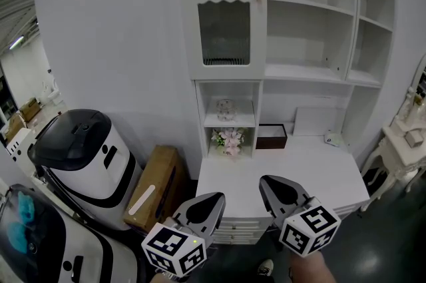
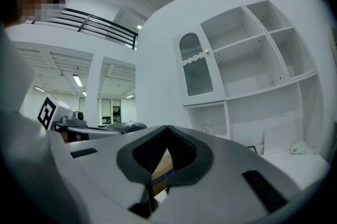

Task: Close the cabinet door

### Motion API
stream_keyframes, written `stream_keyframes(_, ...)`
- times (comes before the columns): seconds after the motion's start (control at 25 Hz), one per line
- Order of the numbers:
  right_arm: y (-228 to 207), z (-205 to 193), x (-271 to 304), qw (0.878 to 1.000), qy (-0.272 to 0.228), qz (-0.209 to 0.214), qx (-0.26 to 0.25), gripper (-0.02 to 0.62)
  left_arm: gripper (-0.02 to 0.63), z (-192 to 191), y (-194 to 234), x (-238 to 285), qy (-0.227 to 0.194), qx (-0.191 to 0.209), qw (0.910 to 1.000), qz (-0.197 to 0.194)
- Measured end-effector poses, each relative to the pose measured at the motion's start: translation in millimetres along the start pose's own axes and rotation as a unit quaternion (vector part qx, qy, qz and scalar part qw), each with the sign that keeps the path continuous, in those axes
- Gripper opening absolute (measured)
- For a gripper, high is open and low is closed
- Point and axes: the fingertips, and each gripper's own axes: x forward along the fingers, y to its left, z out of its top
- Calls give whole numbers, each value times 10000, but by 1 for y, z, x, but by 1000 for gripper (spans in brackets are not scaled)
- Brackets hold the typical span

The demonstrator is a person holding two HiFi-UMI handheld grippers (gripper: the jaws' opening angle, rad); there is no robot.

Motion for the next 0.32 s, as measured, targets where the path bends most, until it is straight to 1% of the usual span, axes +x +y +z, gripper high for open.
stream_keyframes(0.32,1,-2,1,10000,28,25,-19,5,5,-1,1,0,16,-1,10000,1)
